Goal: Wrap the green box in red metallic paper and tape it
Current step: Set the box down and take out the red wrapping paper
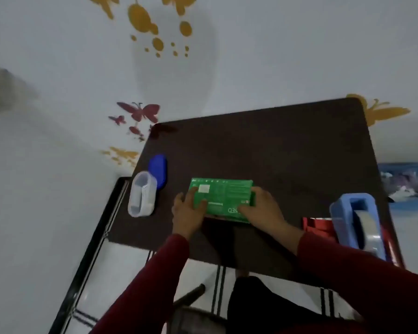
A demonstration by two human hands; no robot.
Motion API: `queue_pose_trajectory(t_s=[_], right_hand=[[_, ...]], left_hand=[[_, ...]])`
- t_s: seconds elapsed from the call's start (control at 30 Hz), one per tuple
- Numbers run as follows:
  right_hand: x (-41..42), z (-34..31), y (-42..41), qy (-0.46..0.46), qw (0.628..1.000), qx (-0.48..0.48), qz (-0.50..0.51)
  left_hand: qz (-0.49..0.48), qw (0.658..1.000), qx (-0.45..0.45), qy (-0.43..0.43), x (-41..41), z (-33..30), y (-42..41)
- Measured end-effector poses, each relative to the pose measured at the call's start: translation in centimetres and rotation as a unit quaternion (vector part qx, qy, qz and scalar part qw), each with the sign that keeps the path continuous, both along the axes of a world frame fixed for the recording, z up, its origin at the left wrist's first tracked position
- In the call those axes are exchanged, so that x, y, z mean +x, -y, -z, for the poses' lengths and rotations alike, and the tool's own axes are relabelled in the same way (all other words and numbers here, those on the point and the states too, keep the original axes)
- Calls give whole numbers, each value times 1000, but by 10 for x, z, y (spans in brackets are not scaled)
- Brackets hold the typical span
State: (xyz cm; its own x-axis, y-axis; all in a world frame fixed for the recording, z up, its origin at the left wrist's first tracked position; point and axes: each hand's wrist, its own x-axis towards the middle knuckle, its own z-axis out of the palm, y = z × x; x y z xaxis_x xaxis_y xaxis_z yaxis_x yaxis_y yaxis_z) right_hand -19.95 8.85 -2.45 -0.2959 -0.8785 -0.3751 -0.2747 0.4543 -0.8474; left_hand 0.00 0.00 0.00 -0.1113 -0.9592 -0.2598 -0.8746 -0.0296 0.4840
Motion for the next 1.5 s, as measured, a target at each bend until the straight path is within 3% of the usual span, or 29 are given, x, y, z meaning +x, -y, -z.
queue_pose_trajectory(t_s=[0.13,0.23,0.5,0.7,0.83,1.1,1.4,1.5], right_hand=[[33,30,38,3,989,-12,150],[48,44,60,-45,965,-56,251],[71,45,89,39,924,-106,365],[82,72,109,102,876,-206,425],[83,89,123,136,840,-247,463],[89,113,115,65,846,-309,430],[98,109,104,-52,875,-309,369],[108,106,98,-79,874,-292,381]], left_hand=[[63,994,37,-76,25,39,46],[113,986,8,-123,33,53,70],[122,963,15,-239,50,81,112],[89,903,-36,-419,48,103,132],[72,868,-68,-487,45,121,136],[67,840,-100,-529,47,145,141],[71,872,-184,-449,60,144,137],[85,875,-161,-450,68,142,132]])
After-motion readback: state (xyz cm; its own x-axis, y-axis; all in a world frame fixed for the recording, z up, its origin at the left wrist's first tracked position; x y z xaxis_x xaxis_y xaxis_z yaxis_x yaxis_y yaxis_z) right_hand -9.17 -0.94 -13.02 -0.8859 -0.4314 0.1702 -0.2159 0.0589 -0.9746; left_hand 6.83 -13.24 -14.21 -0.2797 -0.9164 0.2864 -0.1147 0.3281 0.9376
